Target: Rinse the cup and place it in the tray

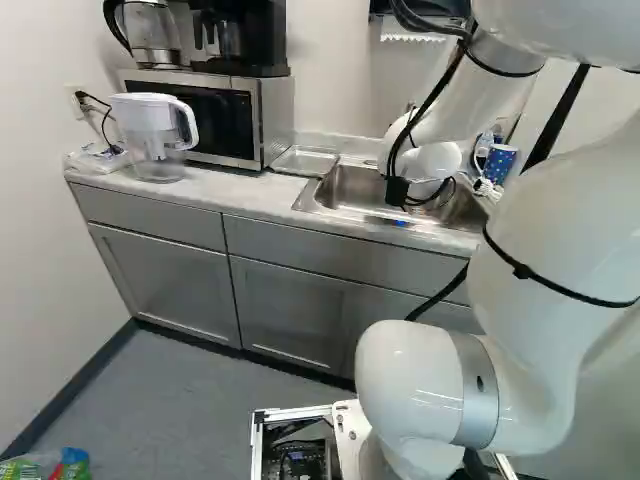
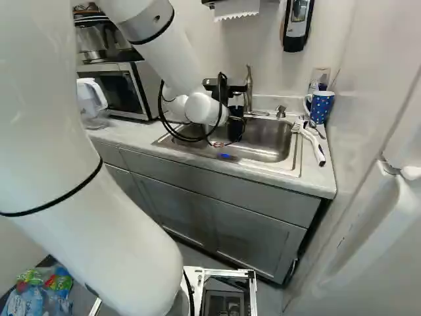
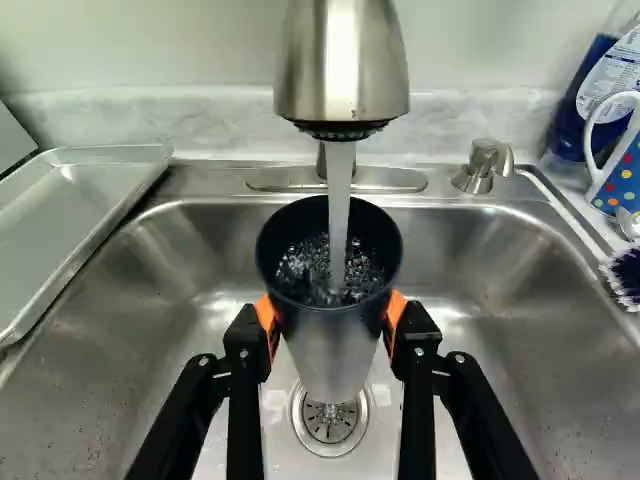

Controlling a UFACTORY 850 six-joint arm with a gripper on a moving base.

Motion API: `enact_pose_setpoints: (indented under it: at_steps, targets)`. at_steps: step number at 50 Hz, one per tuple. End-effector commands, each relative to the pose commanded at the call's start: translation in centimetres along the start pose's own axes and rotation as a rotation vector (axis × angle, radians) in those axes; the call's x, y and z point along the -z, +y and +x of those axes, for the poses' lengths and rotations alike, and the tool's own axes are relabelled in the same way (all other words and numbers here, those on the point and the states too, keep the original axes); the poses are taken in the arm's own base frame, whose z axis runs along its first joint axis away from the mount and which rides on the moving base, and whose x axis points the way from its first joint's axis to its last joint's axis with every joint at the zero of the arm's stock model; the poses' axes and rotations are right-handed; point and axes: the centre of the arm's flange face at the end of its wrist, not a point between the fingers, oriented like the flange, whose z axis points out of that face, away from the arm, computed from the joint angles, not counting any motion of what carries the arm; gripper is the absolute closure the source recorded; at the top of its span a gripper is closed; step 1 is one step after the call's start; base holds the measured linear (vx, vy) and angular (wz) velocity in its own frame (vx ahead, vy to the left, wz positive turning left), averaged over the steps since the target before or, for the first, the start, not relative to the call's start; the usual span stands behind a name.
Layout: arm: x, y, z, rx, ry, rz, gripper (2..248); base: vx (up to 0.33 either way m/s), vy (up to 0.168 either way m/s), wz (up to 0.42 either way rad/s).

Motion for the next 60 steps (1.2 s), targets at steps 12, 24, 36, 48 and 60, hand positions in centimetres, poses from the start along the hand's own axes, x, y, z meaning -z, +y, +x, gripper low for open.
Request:
enact_pose_setpoints:
  at_steps: [12, 24, 36, 48, 60]
  targets:
    - [0.0, 0.0, 0.0, 0.000, 0.000, 0.000, 128, 0.000, 0.000, 0.000]
    - [0.0, 0.0, 0.0, 0.000, 0.000, 0.000, 128, 0.000, 0.000, 0.000]
    - [0.0, 0.0, 0.0, 0.000, 0.000, 0.000, 128, 0.000, 0.000, 0.000]
    - [0.1, -0.3, 0.0, 0.003, 0.000, 0.006, 128, 0.000, 0.000, 0.000]
    - [0.3, -1.9, -0.2, 0.019, 0.000, 0.037, 128, 0.000, 0.000, 0.000]
